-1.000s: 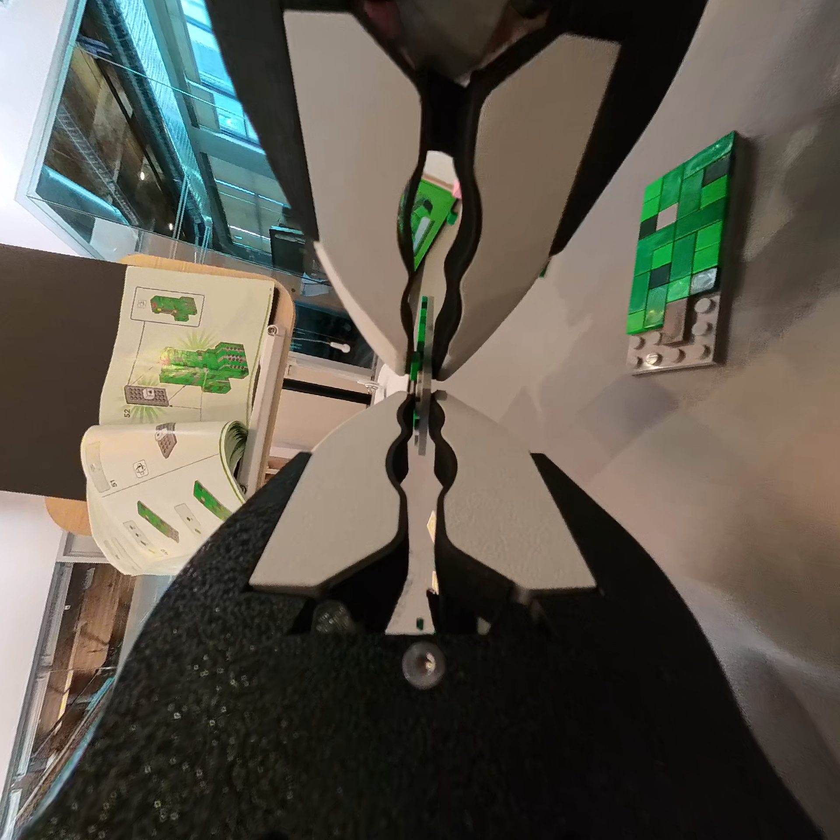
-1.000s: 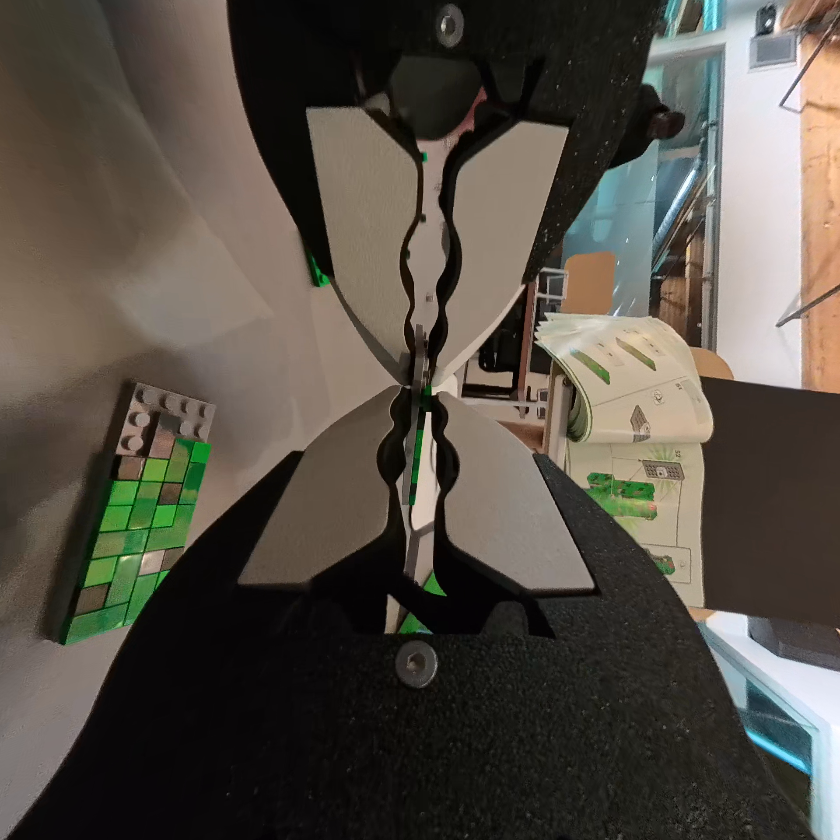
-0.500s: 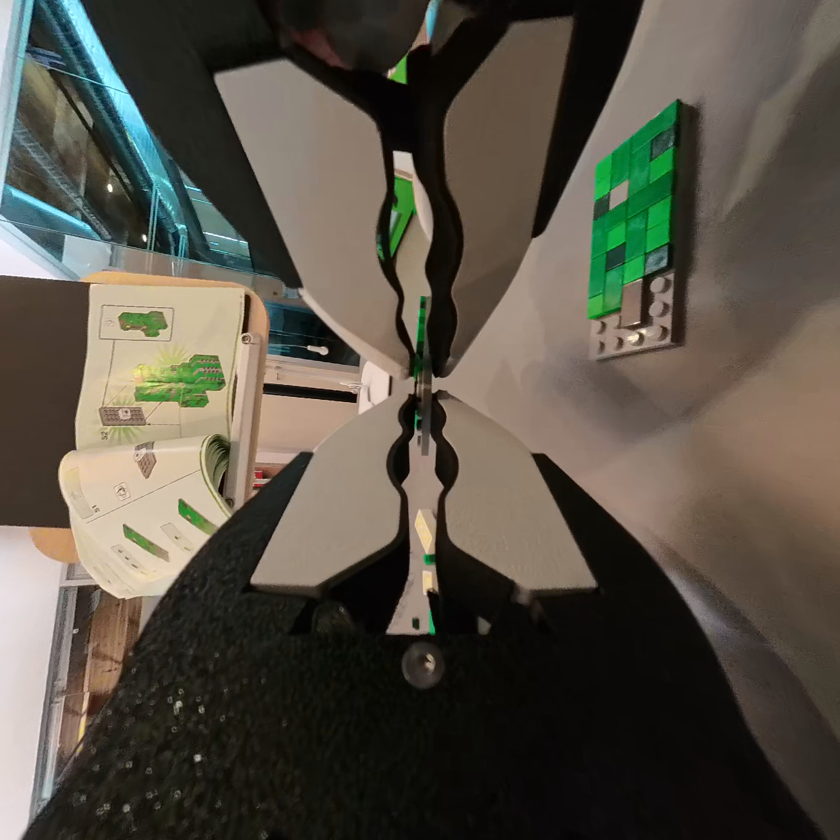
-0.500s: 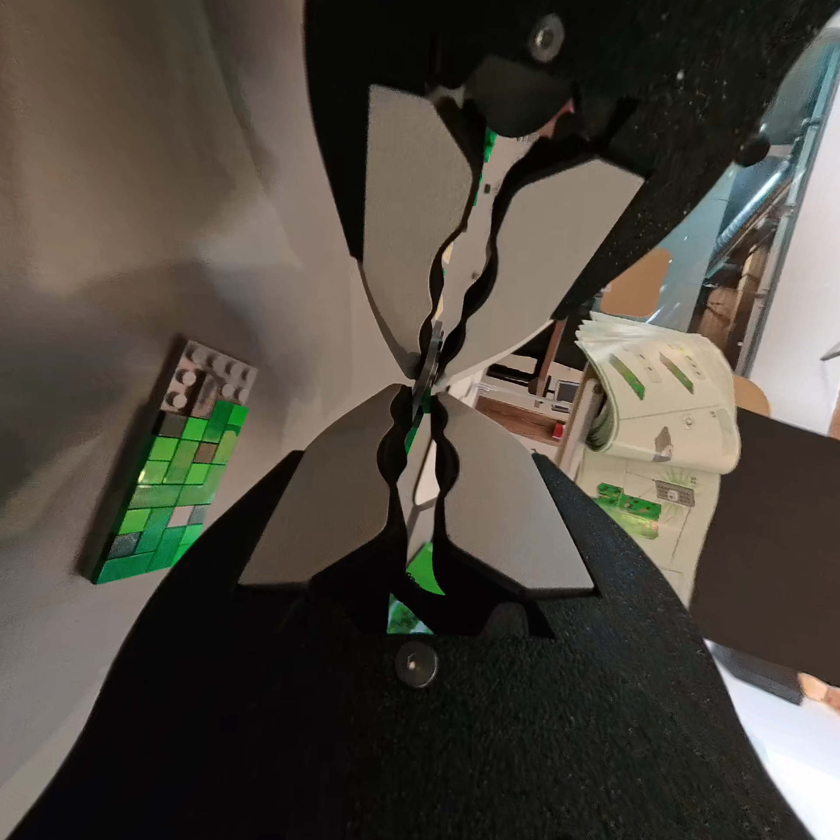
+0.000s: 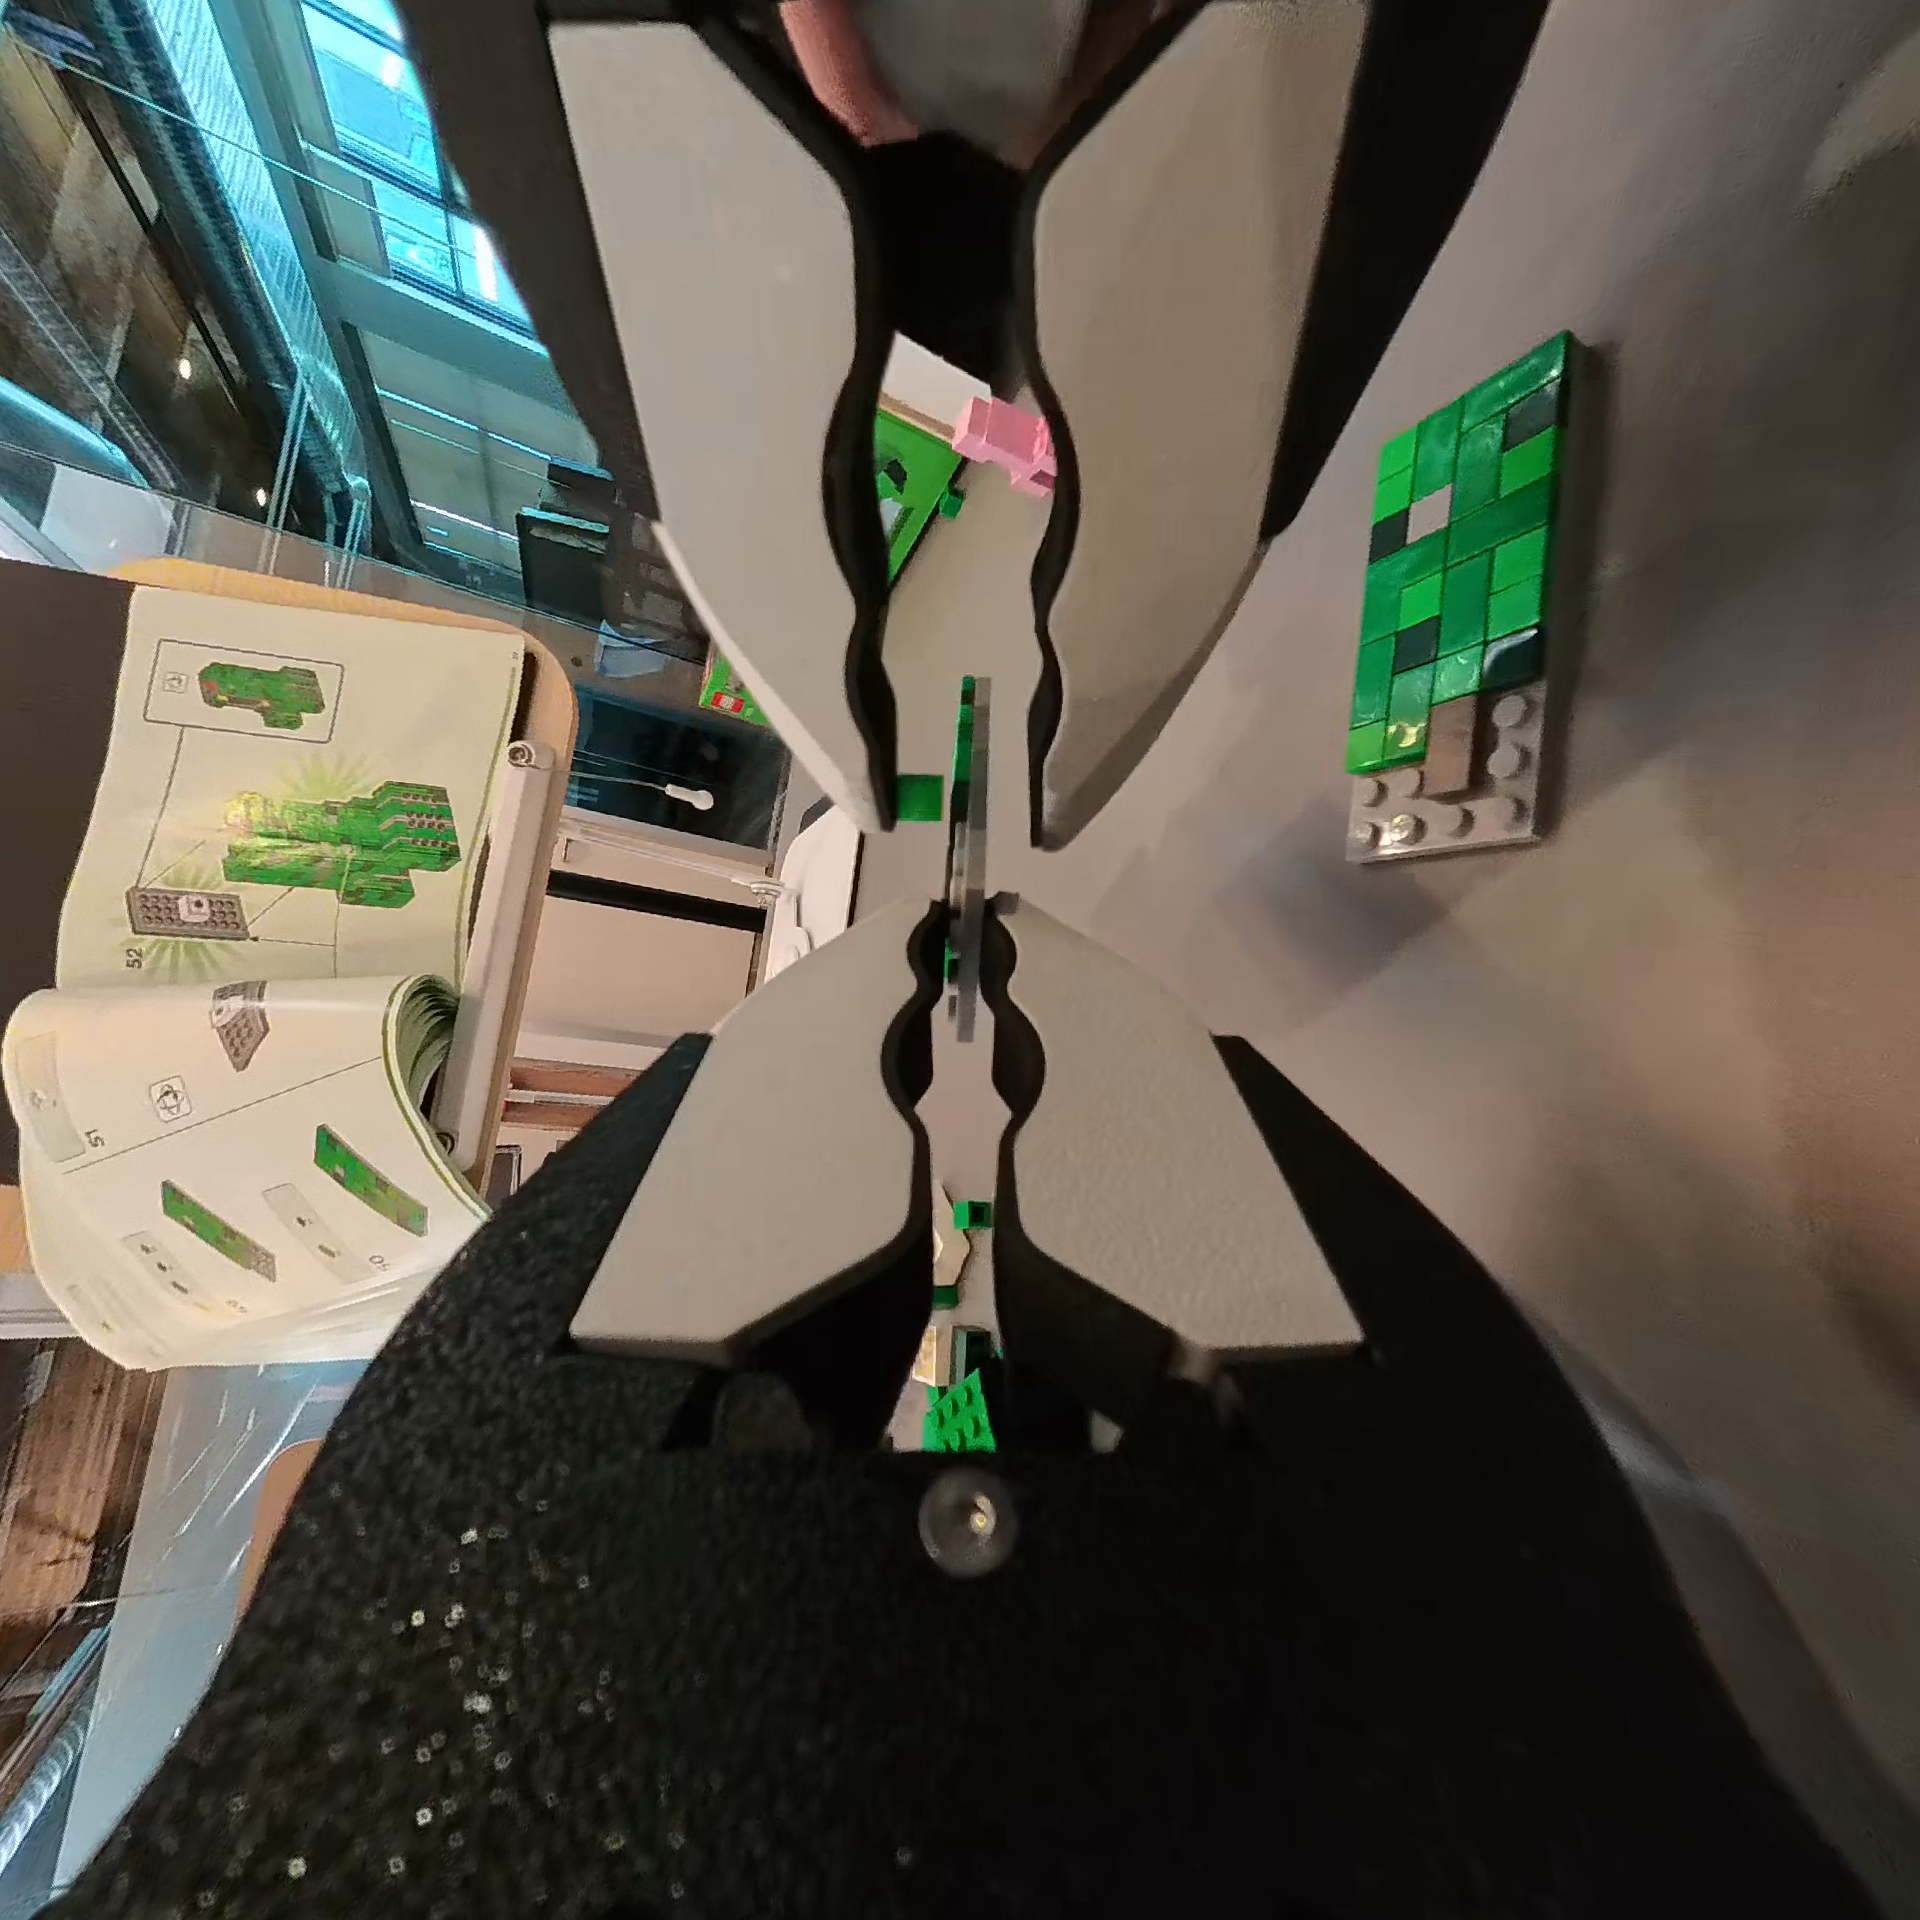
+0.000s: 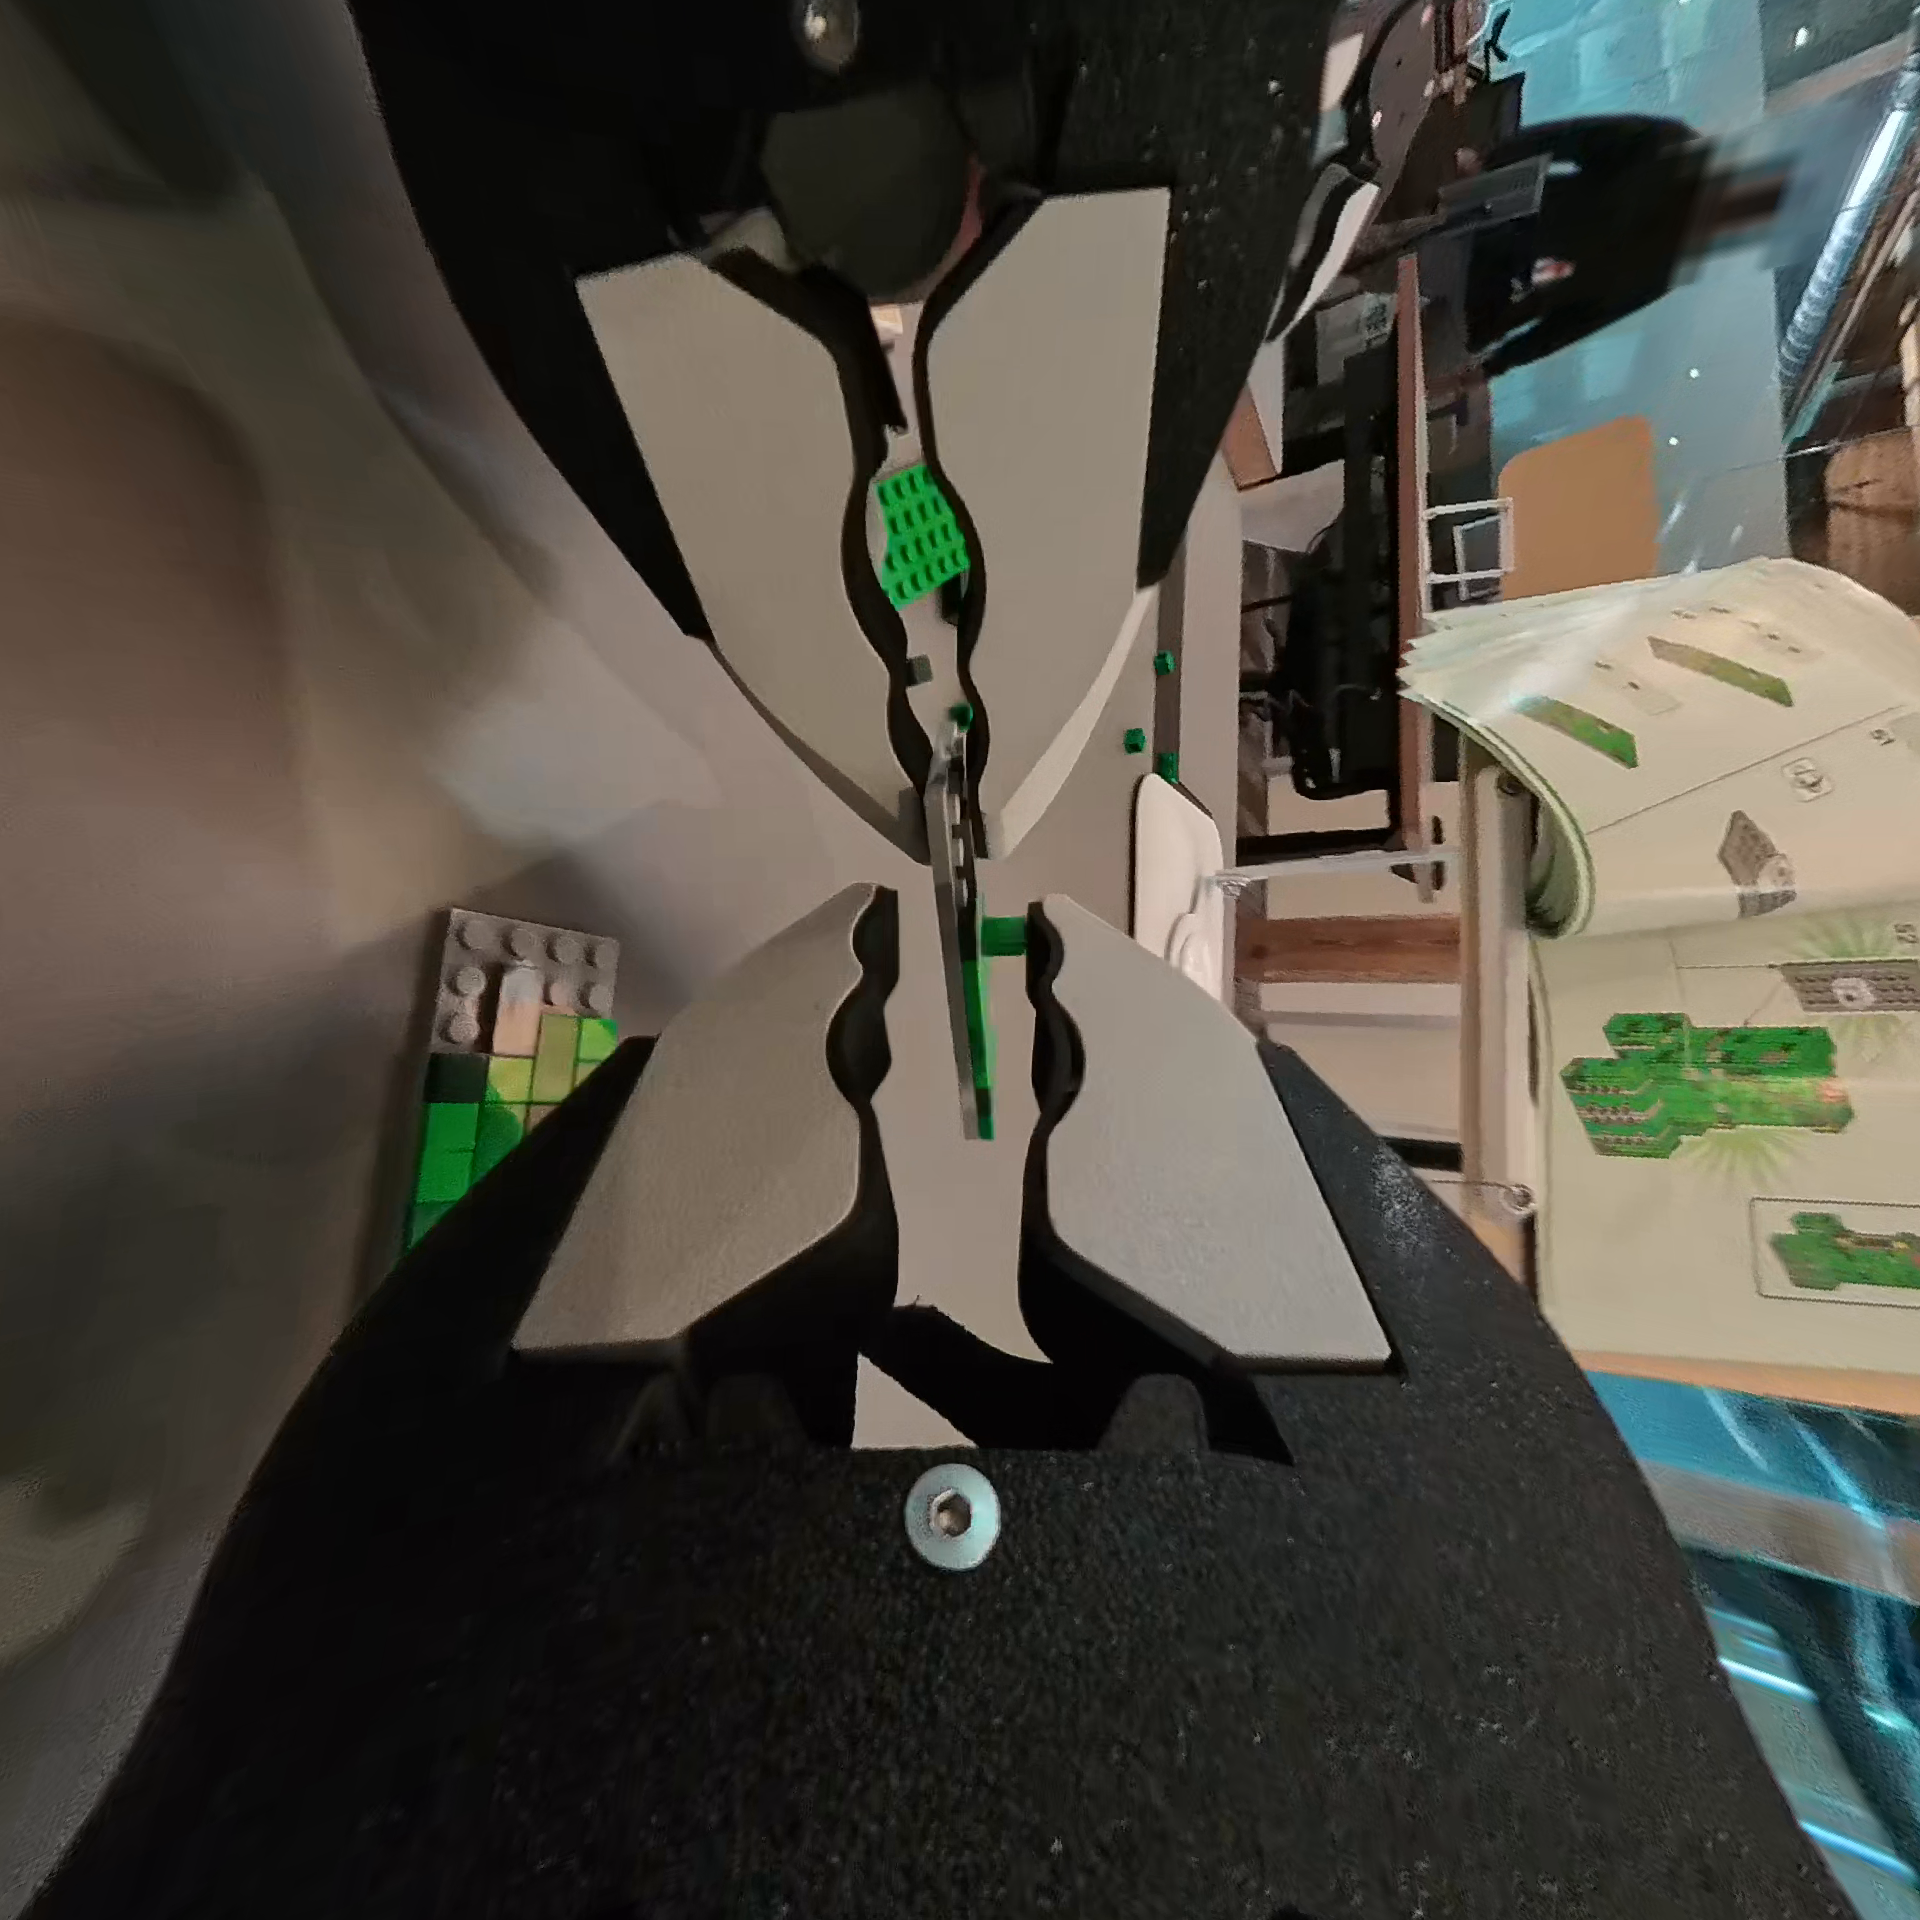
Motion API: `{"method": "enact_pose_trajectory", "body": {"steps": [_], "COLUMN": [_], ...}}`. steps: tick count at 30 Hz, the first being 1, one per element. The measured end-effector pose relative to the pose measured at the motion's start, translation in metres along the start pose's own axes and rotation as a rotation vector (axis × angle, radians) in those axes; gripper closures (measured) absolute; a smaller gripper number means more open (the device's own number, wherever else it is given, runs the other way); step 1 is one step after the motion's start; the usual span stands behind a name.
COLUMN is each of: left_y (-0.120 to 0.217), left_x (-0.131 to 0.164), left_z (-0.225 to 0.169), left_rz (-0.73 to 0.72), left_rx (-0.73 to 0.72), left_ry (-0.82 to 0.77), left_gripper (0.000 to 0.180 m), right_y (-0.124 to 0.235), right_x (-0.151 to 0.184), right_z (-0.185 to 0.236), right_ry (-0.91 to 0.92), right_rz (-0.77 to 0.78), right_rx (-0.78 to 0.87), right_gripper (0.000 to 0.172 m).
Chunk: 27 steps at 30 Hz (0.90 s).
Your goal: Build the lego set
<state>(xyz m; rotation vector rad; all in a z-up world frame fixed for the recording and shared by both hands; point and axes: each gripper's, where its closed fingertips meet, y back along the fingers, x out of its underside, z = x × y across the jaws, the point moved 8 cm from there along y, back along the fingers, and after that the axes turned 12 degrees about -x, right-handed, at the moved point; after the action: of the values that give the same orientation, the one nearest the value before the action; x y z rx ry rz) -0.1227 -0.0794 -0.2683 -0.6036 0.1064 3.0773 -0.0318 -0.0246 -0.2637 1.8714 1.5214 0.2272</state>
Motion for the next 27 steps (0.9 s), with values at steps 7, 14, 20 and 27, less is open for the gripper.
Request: {"method": "enact_pose_trajectory", "body": {"steps": [7, 14, 20, 27], "left_y": [0.0005, 0.0027, 0.0032, 0.0025], "left_x": [-0.0018, -0.0012, -0.0012, -0.0028], "left_z": [-0.0005, 0.0018, 0.0021, 0.0013], "left_rz": [-0.009, -0.02, -0.024, -0.014], "left_rx": [-0.003, -0.032, -0.034, -0.028], "left_ry": [0.002, 0.012, 0.01, 0.003], "left_gripper": [0.175, 0.175, 0.175, 0.175], "right_y": [0.0029, 0.0051, 0.0074, 0.0053], "right_x": [0.0039, 0.0083, 0.0076, 0.0019], "right_z": [-0.0067, -0.0084, -0.0076, -0.0014], "right_ry": [-0.155, -0.217, -0.198, -0.088], "right_rz": [-0.104, -0.121, -0.13, -0.068], "right_rx": [-0.061, -0.076, -0.091, -0.043], "right_gripper": [0.152, 0.153, 0.15, 0.149]}}
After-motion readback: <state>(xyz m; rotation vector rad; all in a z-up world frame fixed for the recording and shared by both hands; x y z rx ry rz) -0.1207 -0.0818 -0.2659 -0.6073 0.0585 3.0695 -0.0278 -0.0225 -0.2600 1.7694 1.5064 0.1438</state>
